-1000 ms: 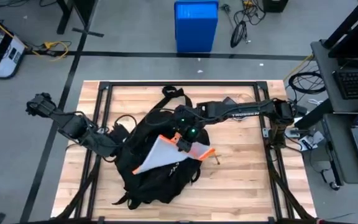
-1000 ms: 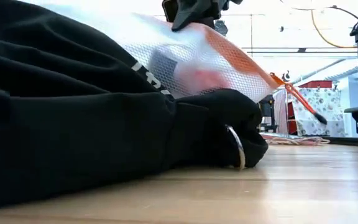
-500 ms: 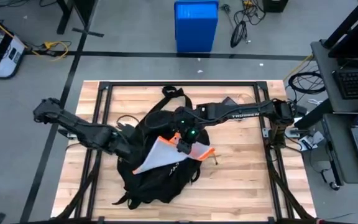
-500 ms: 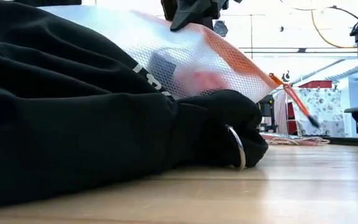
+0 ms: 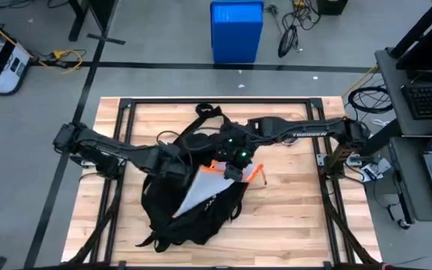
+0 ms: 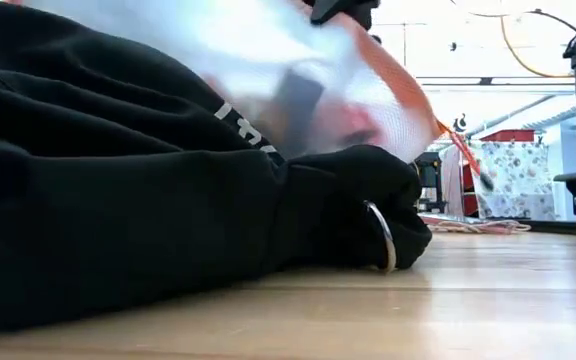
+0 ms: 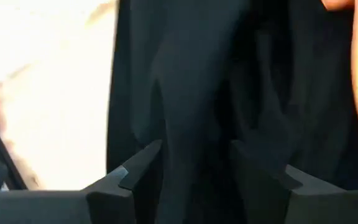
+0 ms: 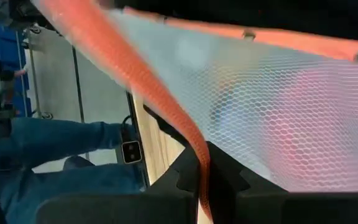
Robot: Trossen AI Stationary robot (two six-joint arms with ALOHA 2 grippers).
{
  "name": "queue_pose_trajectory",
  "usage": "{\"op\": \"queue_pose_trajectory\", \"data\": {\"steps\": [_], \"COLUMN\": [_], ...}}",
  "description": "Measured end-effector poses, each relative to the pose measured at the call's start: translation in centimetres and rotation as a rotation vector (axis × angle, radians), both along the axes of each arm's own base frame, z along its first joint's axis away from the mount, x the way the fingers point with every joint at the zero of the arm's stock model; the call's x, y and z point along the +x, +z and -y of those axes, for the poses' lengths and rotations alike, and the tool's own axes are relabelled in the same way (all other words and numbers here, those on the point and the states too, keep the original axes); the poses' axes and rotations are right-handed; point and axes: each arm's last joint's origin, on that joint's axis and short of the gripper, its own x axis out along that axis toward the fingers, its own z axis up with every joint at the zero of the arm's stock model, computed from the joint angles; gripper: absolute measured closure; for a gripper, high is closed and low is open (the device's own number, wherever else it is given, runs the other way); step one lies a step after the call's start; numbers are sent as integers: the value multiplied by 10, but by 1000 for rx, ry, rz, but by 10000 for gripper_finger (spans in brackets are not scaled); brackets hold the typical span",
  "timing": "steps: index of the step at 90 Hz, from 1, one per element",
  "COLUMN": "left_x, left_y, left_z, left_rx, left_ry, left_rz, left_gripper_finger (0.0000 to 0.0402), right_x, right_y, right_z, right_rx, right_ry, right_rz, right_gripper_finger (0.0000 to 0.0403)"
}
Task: Unpack backpack
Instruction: Put the orange zip bag into the black backpack
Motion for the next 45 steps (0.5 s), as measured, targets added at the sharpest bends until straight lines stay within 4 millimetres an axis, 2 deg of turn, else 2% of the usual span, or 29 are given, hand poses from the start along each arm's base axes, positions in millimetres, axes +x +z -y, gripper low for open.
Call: {"op": "queue_pose_trajectory", "data": {"steps": [13, 25, 33, 45], "left_x": [-1, -2, -4, -4], "left_y": [-16, -43, -55, -54], "left_z": [-18, -30, -34, -38], "left_rx": [40, -79, -132, -139], "left_ry": [38, 1, -11, 13], "left_rz": [-16, -20, -8, 1], "left_gripper_finger": [228, 244, 281, 376], "right_x": [-5, -4, -2, 1], "right_y": [4, 6, 8, 9], "right_z": [7, 10, 10, 11], "right_rx": [-14, -21, -38, -77], "right_ry": [-10, -10, 5, 12], "right_rz": [6, 25, 70, 121], "right_gripper_finger": [403, 403, 403, 403]}}
